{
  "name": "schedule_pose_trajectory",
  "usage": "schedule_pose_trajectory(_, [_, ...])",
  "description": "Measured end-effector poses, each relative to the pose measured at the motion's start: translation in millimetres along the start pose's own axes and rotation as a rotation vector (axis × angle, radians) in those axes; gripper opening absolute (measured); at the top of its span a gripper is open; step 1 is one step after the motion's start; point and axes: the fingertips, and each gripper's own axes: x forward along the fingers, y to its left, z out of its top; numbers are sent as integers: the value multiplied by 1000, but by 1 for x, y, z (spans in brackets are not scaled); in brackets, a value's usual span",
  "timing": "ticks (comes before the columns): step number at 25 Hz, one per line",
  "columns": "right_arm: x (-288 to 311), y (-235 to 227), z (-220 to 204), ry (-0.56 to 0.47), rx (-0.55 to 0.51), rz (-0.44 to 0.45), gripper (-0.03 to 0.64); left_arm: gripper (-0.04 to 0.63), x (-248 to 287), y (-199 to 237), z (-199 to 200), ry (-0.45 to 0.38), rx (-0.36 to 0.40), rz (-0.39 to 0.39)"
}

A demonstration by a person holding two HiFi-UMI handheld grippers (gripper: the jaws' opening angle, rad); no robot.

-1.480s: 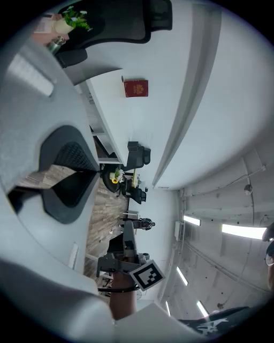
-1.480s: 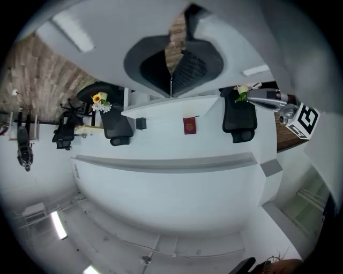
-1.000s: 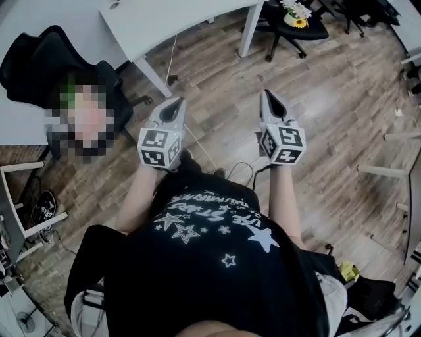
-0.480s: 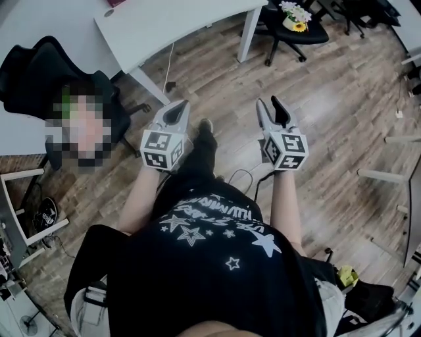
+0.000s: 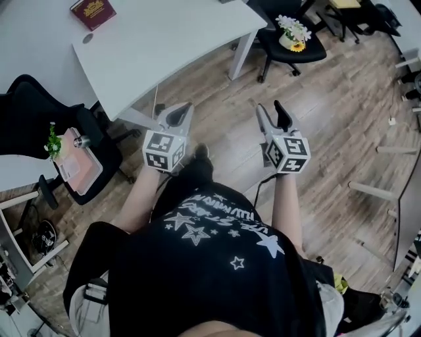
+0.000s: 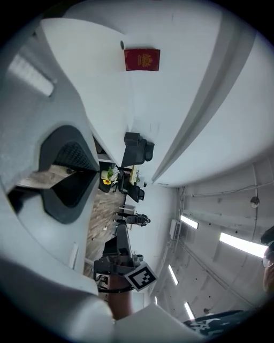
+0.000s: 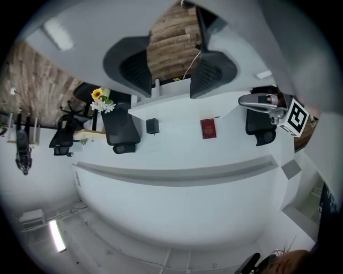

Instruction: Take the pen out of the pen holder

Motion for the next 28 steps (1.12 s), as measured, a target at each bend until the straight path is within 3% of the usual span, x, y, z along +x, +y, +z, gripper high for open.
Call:
schedule_pose_trajectory(5, [79, -13, 39, 5, -5, -5, 230, 11, 53, 67, 36, 1, 12, 4])
schedule_pose_trajectory(10, [139, -22, 60, 13, 0, 0, 230, 11, 85, 121, 52, -6, -23, 48])
schedule_pose_trajectory(19, [212, -37, 81, 22, -20, 41, 230, 11, 119, 159, 56, 3, -57, 90])
schedule_pose_trajectory(28, [327, -76, 129, -25, -54, 173, 230, 11, 176, 207, 83, -11, -78, 242])
